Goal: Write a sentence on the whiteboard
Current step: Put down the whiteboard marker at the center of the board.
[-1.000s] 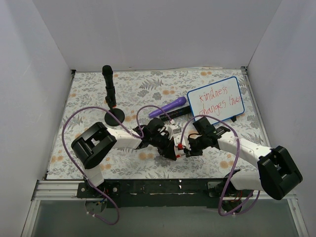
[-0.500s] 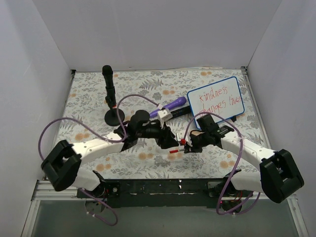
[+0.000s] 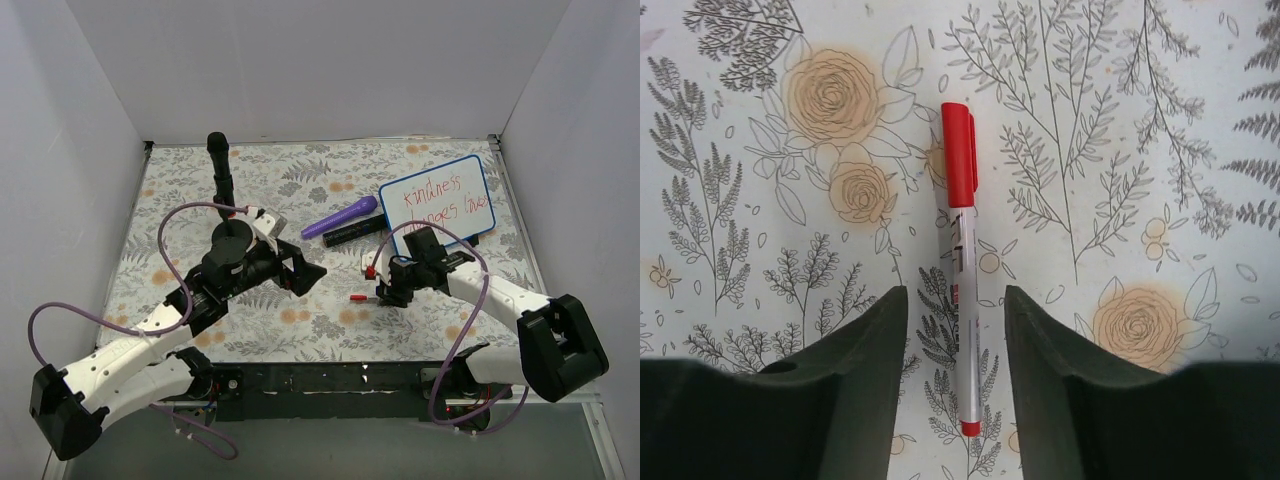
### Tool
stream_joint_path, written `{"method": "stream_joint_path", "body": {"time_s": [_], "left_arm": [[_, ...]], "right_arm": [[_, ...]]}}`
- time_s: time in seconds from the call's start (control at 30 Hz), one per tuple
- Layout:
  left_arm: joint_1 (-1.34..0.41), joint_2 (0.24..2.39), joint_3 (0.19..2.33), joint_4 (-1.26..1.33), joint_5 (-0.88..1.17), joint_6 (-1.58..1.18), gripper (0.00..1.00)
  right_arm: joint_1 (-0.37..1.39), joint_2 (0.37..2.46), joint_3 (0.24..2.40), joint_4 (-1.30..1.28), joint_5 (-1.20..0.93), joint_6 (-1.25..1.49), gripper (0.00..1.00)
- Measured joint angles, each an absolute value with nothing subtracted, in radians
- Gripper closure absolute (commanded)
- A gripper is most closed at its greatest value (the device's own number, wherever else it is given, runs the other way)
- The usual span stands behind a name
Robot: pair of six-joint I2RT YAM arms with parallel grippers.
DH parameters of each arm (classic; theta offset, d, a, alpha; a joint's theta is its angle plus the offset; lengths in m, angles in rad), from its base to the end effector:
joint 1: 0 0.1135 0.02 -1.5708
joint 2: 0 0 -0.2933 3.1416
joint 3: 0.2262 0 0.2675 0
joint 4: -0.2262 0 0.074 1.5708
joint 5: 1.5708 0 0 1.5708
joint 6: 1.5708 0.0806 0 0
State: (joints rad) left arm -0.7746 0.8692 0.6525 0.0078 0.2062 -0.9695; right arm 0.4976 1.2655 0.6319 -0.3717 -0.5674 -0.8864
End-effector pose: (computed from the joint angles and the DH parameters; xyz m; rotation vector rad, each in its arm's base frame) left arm 0.1655 -0.1851 0.3084 -0.0278 2.0169 -1.3807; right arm 0.2021 0.1591 0.1674 -1.7086 1.7393 0.5586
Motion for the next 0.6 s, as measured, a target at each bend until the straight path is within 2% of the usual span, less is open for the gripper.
{"method": "stream_joint_path", "body": {"time_s": [0.07,0.3,0.6], "left_arm": [[-0.774,0.843,0.650,-0.038,0.175,-0.975,0.02],[-0.774,0.707,0.562,-0.121,0.096,-1.020,0.02],[-0.774,0.653,0.558,-0.175,-0.009,-1.068,0.02]], "right_arm": [[0.488,1.282,0.632,-0.366,-0.546,-0.873,0.42],[0.411,1.261,0.640,-0.387,-0.517,-0.856,0.38],[0.183,0.918,0.758,-0.491,-0.465,-0.787,0.24]]}}
